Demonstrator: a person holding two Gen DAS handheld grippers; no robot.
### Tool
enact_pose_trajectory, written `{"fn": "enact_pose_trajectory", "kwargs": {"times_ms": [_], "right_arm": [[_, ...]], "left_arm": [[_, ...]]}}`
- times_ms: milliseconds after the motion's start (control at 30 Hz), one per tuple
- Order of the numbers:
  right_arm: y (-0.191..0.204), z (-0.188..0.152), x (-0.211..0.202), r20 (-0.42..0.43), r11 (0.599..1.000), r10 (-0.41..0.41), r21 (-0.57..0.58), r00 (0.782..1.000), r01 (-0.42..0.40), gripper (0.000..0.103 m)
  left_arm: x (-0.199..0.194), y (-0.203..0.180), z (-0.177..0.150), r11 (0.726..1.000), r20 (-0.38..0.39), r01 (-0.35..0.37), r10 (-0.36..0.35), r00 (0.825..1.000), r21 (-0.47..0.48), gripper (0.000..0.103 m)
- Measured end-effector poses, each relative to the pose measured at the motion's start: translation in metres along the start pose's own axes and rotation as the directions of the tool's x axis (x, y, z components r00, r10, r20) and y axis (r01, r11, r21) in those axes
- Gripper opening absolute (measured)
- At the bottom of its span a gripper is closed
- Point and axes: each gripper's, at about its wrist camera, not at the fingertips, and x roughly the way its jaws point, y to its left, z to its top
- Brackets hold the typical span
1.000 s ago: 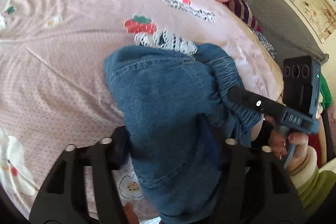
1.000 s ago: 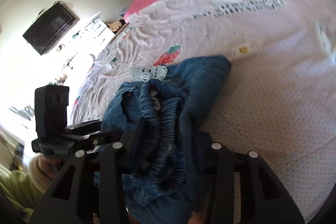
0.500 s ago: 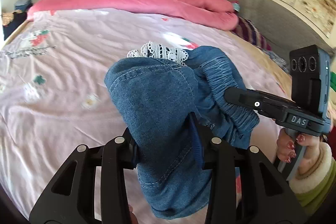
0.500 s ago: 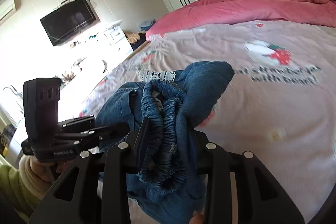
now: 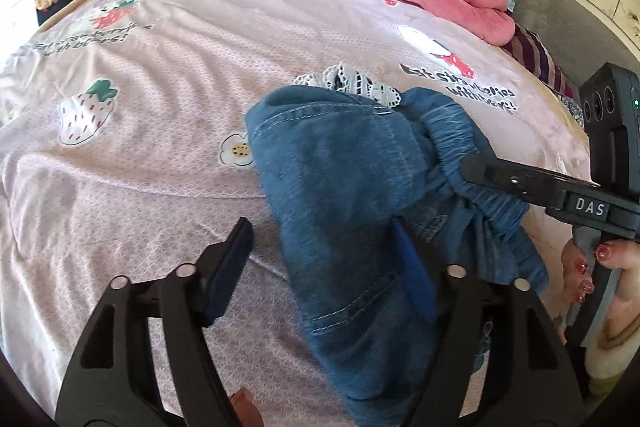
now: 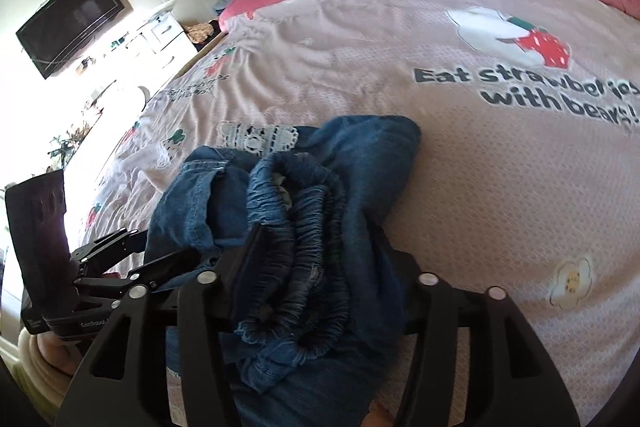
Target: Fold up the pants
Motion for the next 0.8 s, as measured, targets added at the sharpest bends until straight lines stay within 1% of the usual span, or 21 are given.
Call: {"fn": "enact_pose_trajectory", "kwargs": {"times_ms": [67, 133, 200, 333, 433, 500, 567, 667, 800], "right_arm": [[-0.003, -0.003, -0.004, 0.002, 1.0, -0.008, 0.013, 1.0, 0.008, 0.064], [-0.003, -0.004, -0.006, 0.002, 1.0, -0.005, 0.023, 1.0, 0.005, 0.065], [-0.002, -0.008, -0.01, 0.005, 1.0, -0.008, 0.027, 1.0, 0.008, 0.069], [0.004, -0.015, -0.024, 0.037, 1.0, -0.028, 0.005, 0.999, 0.028, 0.076], [0.009, -0.02, -0.037, 0.075, 0.999, -0.04, -0.025, 0.996, 0.042, 0.08], [0.015, -0.023, -0.046, 0.098, 0.996, -0.059, -0.058, 0.993, 0.064, 0.083], [0.023, -0.028, -0.055, 0.13, 0.989, -0.088, -0.107, 0.988, 0.102, 0.084], [0.034, -0.035, -0.067, 0.173, 0.977, -0.108, -0.162, 0.979, 0.136, 0.088], [0.043, -0.041, -0.078, 0.202, 0.969, -0.114, -0.192, 0.973, 0.154, 0.092]], "left_arm": [[-0.002, -0.001, -0.003, 1.0, 0.001, -0.006, 0.006, 1.0, -0.006, 0.071], [-0.002, 0.0, -0.004, 1.0, 0.003, -0.007, 0.007, 1.0, -0.01, 0.075], [-0.004, 0.0, -0.006, 1.0, 0.003, -0.006, 0.006, 1.0, -0.014, 0.077], [-0.01, -0.001, -0.009, 1.0, 0.011, -0.015, 0.015, 1.0, -0.015, 0.081], [-0.019, -0.004, -0.011, 1.0, 0.029, -0.03, 0.03, 0.999, -0.006, 0.083], [-0.024, -0.006, -0.012, 1.0, 0.038, -0.027, 0.027, 0.999, -0.002, 0.087], [-0.032, -0.009, -0.015, 1.0, 0.05, -0.031, 0.031, 0.998, 0.003, 0.087], [-0.041, -0.013, -0.017, 0.999, 0.067, -0.035, 0.034, 0.997, 0.005, 0.089], [-0.052, -0.017, -0.021, 0.999, 0.085, -0.045, 0.044, 0.995, 0.007, 0.091]]}}
